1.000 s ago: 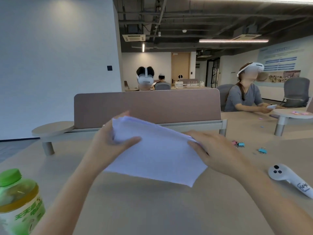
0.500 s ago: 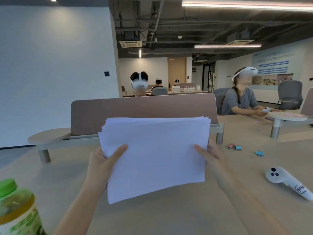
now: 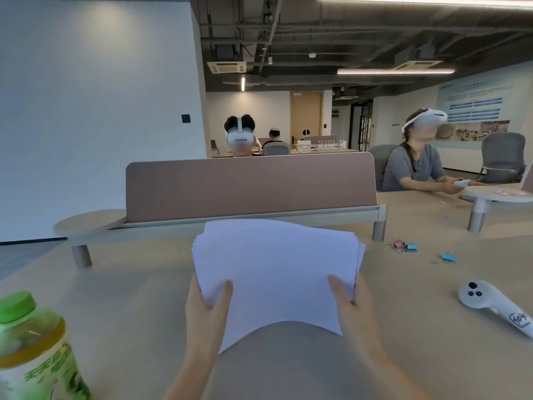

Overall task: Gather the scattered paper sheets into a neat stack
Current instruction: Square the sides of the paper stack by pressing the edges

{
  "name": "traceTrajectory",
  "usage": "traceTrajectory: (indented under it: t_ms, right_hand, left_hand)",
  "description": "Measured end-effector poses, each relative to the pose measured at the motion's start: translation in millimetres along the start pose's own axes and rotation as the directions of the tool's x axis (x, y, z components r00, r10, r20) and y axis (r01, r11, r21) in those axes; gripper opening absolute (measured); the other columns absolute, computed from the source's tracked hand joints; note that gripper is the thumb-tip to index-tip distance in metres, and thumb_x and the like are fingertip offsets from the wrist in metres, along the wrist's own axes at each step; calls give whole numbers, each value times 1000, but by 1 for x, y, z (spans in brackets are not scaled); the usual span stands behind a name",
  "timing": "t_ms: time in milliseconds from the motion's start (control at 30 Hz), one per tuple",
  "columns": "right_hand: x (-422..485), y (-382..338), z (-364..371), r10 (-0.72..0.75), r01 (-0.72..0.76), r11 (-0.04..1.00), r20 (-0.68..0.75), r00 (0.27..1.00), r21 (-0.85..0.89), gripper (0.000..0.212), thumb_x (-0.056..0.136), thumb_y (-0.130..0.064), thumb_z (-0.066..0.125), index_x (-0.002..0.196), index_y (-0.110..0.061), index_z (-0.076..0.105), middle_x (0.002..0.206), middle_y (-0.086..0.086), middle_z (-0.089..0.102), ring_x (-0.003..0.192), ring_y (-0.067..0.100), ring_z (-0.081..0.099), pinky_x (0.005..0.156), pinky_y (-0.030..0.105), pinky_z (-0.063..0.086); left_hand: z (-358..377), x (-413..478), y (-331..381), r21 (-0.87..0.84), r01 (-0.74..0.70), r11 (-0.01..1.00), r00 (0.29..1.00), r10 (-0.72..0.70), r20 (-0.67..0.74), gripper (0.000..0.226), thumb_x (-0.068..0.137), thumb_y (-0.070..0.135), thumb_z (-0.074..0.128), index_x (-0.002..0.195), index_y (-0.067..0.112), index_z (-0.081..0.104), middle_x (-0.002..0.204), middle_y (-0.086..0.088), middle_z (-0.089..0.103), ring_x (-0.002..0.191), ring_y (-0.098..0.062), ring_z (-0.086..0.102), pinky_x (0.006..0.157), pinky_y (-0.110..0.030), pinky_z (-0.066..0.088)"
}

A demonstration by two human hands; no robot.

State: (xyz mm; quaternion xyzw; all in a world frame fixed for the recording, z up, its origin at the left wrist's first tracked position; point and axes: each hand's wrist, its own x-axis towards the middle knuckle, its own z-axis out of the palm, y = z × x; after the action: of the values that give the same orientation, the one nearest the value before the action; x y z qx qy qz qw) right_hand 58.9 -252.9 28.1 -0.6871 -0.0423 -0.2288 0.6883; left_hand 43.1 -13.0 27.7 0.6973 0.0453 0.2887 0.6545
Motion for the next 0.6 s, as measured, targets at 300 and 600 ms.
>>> traceTrajectory:
  t_ms: [300, 600]
  right_hand:
    - [-1, 17, -7, 50, -41, 992, 76, 996, -116, 28, 101, -16, 56, 128, -22, 63, 120, -13, 72, 117, 7, 66, 96, 21, 52]
    - [47, -139, -18, -369, 639, 421, 522, 769, -643, 10, 102, -25, 49, 105, -29, 57, 81, -13, 57, 77, 16, 58, 65, 37, 47]
  left_hand:
    - [-18, 11, -21, -150, 447, 882, 890, -421, 175, 35, 77, 23, 73, 109, 10, 70, 115, -26, 74, 100, -46, 73, 75, -46, 56]
    - [-42, 52, 117, 420, -356, 835, 886, 159, 435, 66, 82, 29, 88, 142, 41, 61, 144, 30, 61, 132, 8, 56, 107, -22, 45]
